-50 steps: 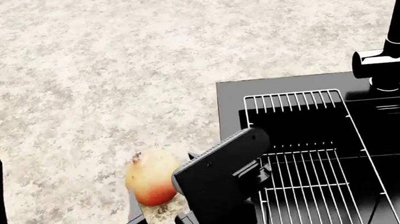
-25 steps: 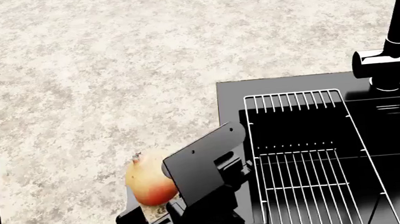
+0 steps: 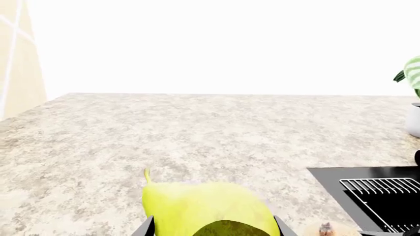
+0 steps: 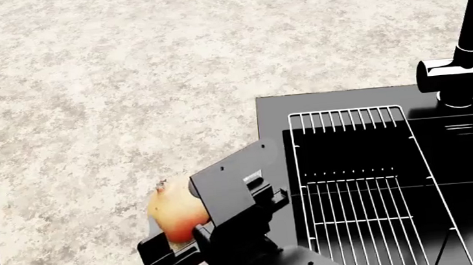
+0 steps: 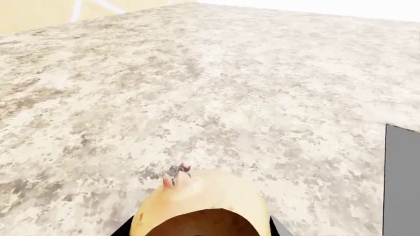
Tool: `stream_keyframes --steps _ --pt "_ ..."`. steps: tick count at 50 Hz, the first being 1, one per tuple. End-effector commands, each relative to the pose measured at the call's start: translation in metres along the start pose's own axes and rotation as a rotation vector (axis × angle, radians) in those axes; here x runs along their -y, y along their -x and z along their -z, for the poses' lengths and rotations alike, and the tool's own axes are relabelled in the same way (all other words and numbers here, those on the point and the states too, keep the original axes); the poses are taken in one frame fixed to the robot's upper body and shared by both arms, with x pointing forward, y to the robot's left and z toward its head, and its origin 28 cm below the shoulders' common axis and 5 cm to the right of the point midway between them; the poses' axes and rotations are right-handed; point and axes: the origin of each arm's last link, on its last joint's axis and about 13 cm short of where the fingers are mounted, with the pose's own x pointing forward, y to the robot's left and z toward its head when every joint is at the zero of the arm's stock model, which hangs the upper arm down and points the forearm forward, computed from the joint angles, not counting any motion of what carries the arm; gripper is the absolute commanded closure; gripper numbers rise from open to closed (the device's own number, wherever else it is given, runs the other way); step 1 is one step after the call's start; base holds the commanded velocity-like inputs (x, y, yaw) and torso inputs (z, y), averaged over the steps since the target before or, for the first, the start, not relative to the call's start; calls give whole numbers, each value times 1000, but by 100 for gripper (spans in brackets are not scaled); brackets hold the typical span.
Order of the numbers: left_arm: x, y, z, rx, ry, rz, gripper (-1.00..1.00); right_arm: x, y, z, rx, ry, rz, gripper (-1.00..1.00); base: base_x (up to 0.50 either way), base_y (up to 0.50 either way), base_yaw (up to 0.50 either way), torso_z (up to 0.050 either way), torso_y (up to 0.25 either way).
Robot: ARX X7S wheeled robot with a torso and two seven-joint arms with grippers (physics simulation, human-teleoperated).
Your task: There is a mixed pile of frozen fruits and vegetables on the counter. Locate all the frozen vegetables and place the items in a bowl on the counter. Take all the frozen fruits and defrost them in a running sink.
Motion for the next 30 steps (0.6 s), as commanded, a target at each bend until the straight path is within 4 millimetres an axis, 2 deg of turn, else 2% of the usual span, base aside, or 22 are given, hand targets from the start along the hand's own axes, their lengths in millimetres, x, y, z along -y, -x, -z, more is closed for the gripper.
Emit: stream_keyframes --steps 1,8,16,19,21,30 --pt "0 0 2 0 16 -5 100 -2 1 -3 24 7 -10 100 0 0 0 0 0" --pt "1 -1 -1 0 15 -4 100 -5 15 -11 86 -19 -7 100 0 0 0 0 0" --pt "1 -3 7 -10 20 0 100 -10 49 -28 149 -16 63 100 0 0 0 0 0" --pt "1 -5 9 -18 22 1 100 -12 66 -33 188 -21 80 100 0 0 0 0 0" --pt "2 -4 3 -13 20 5 100 -12 82 -36 218 -11 109 100 0 0 0 0 0" --pt "0 -5 4 -11 16 -2 100 -6 125 -47 276 -6 205 100 0 0 0 0 1"
